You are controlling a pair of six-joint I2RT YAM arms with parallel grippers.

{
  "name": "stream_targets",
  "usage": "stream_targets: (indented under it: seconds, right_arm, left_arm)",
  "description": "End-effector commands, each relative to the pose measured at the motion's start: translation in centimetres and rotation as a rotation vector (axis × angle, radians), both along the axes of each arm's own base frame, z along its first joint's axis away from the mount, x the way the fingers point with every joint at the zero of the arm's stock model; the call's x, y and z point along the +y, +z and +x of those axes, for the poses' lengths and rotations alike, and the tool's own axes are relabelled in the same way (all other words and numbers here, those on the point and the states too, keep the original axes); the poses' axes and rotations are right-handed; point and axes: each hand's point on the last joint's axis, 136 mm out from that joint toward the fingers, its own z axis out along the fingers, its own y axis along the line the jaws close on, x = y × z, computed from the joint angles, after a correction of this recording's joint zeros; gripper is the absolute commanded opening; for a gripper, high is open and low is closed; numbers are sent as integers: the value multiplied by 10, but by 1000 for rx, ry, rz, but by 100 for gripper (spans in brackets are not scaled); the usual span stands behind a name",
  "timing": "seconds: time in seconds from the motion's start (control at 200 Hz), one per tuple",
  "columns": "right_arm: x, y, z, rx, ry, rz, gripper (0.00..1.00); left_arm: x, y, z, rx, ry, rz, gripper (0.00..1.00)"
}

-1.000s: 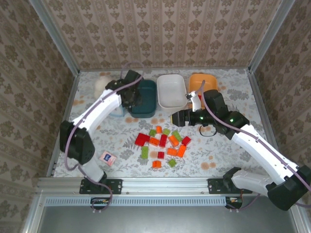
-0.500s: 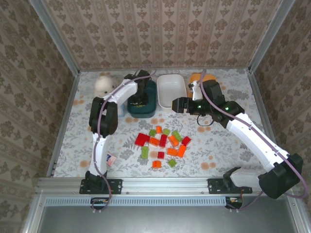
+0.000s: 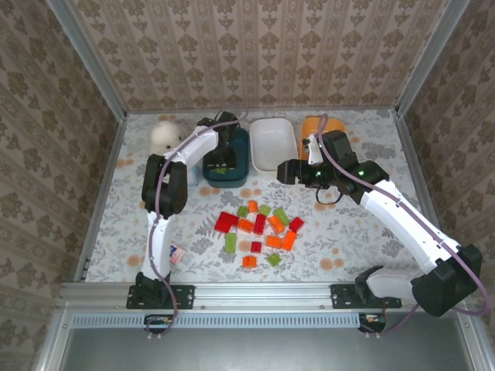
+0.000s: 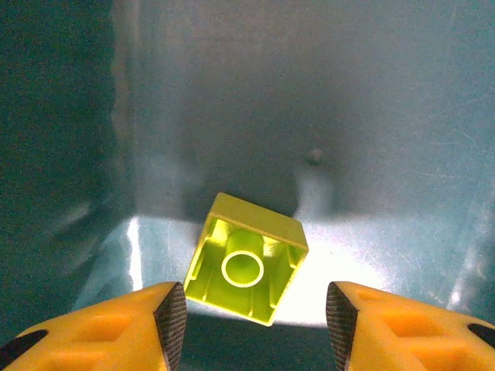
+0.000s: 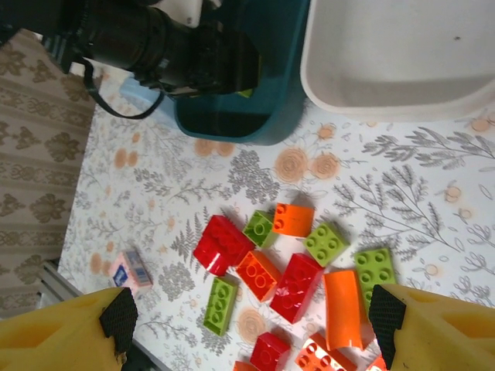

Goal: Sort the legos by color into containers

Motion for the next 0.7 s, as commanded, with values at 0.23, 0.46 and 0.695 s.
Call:
stream_targets:
  seconds: [0.23, 0.46, 0.695]
  right_arm:
    - [-43, -20, -21, 85, -142, -164, 78]
    - [-61, -82, -50, 343, -300, -227, 76]
    - [-55, -140, -59, 575, -478, -229, 72]
  left_arm:
    - [-4, 63, 16, -141, 6, -66, 64]
    - [-38, 183, 8, -554, -147, -322, 86]
    - [-70, 220, -90, -589, -406, -733, 96]
